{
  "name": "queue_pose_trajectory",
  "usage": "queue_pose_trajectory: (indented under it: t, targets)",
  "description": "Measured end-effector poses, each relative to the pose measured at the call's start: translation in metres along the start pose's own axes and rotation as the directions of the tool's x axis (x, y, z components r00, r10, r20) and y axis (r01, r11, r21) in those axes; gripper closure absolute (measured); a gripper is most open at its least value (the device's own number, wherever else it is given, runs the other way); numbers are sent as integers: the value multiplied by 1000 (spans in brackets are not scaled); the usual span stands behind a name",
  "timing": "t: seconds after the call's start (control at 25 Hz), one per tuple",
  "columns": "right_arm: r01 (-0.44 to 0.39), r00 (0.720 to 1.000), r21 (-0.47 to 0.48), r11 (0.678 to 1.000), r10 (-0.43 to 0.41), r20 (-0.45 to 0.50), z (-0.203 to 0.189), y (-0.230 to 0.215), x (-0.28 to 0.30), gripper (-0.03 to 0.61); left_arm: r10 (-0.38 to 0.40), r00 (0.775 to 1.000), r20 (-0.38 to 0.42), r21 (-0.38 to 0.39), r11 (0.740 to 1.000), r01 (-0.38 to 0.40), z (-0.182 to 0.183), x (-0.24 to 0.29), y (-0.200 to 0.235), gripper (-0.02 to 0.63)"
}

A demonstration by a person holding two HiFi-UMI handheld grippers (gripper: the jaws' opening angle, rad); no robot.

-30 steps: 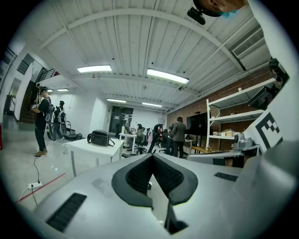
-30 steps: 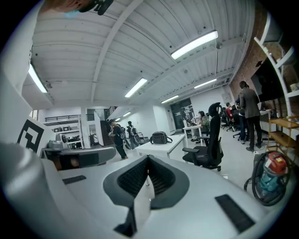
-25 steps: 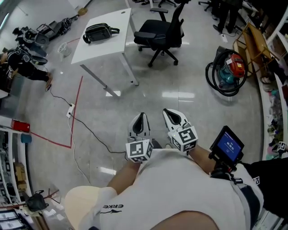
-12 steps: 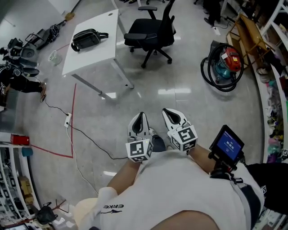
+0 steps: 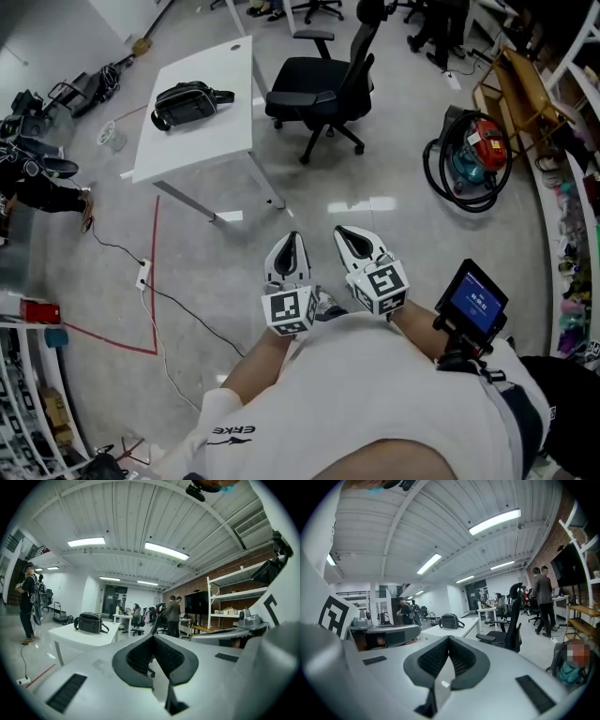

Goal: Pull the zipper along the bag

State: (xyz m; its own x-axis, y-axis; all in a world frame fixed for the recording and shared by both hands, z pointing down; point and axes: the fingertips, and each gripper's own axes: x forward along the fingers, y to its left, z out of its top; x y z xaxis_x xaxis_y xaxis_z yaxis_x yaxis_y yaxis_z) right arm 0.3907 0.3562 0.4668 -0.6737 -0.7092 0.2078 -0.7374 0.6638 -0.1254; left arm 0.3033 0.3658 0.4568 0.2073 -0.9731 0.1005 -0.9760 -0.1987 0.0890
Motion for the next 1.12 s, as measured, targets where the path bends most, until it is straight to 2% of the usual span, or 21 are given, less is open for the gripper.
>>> queue_pose_trajectory:
  t: [0.2,0.56,0.84,1.12]
  targets:
    - [26,1000,-5,1000,-26,0,8,-5,45,574,-16,1000,-4,-3,1000,16,0,35,36,611]
    - [28,999,-16,999,-28,-24,15,-24,85,574,-10,999,-33,-24,1000,9,-5,76,56,611]
    - [-28,999,-19,999,28,-23,32,-68,132,574,54,998,-37,-17,998,-55,3,136,68,612]
    - [-91,996,-17,996,91,-8,58,-133,178,574,128,991,-34,-5,992,-129,17,213,68,612]
